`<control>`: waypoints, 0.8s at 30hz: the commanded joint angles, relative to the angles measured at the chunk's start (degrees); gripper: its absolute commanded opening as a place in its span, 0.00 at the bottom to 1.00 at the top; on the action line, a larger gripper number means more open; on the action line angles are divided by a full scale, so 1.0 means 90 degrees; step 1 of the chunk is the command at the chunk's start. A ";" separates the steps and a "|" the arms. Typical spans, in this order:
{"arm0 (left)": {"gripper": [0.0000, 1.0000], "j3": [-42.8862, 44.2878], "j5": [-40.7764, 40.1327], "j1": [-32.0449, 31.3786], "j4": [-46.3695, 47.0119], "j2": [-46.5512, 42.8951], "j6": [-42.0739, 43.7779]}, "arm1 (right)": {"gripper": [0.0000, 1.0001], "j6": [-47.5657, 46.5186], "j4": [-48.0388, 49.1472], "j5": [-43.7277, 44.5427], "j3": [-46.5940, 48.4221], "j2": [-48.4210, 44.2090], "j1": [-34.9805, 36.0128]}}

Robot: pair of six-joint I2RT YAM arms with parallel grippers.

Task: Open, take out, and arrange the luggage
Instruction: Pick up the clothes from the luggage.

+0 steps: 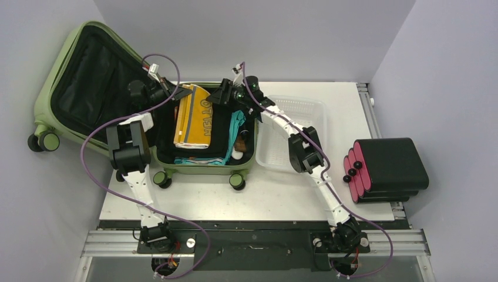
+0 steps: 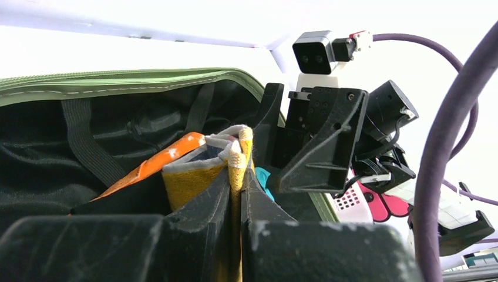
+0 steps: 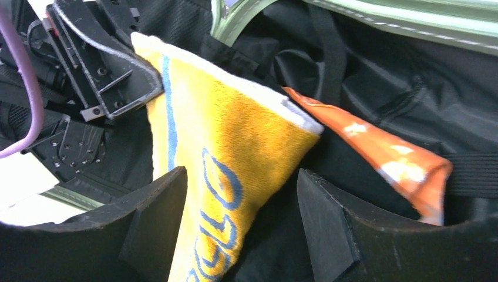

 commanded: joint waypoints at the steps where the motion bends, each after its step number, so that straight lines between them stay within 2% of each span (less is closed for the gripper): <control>1: 0.09 0.0063 -0.0208 0.0027 -0.0345 -0.0293 0.0507 | 0.65 0.0348 0.0808 -0.0070 0.0037 0.0128 0.0141; 3: 0.32 0.0179 -0.0721 0.0022 -0.1637 -0.0307 0.1387 | 0.65 0.0628 0.1092 -0.0157 -0.0081 0.0154 0.0116; 4: 0.36 0.0252 -0.1030 0.0007 -0.2368 -0.0300 0.1660 | 0.65 0.0678 0.1130 -0.0176 -0.0108 0.0140 0.0096; 5: 0.47 0.0289 -0.1182 -0.0005 -0.2668 -0.0286 0.2126 | 0.65 0.0721 0.1115 -0.0185 -0.0141 0.0128 0.0086; 6: 0.54 0.0333 -0.1431 -0.0008 -0.3083 -0.0248 0.2279 | 0.65 0.0715 0.1009 -0.0179 -0.0148 0.0107 0.0062; 7: 0.68 0.0334 -0.1625 -0.0004 -0.3191 -0.0225 0.2437 | 0.64 0.0691 0.0943 -0.0166 -0.0158 0.0075 0.0049; 8: 0.74 0.0337 -0.1709 0.0002 -0.3377 -0.0196 0.2488 | 0.64 0.0690 0.0807 -0.0137 -0.0166 0.0051 0.0021; 9: 0.87 0.0326 -0.1863 -0.0001 -0.3426 -0.0185 0.2538 | 0.63 0.0697 0.0754 -0.0131 -0.0199 0.0004 0.0004; 10: 0.96 0.0301 -0.1926 0.0003 -0.3507 -0.0179 0.2563 | 0.63 0.0693 0.0621 -0.0085 -0.0211 -0.0018 -0.0027; 11: 0.98 0.0279 -0.2000 0.0004 -0.3520 -0.0176 0.2596 | 0.62 0.0685 0.0573 -0.0056 -0.0260 -0.0074 -0.0039; 18: 0.96 0.0319 -0.1980 -0.0006 -0.3630 -0.0097 0.2598 | 0.62 0.0263 -0.0497 0.0353 -0.0268 -0.0358 -0.0135; 24: 0.96 0.0144 -0.1979 -0.0065 -0.3766 -0.0107 0.2735 | 0.65 0.0505 -0.0126 0.0494 -0.0418 -0.0277 -0.0090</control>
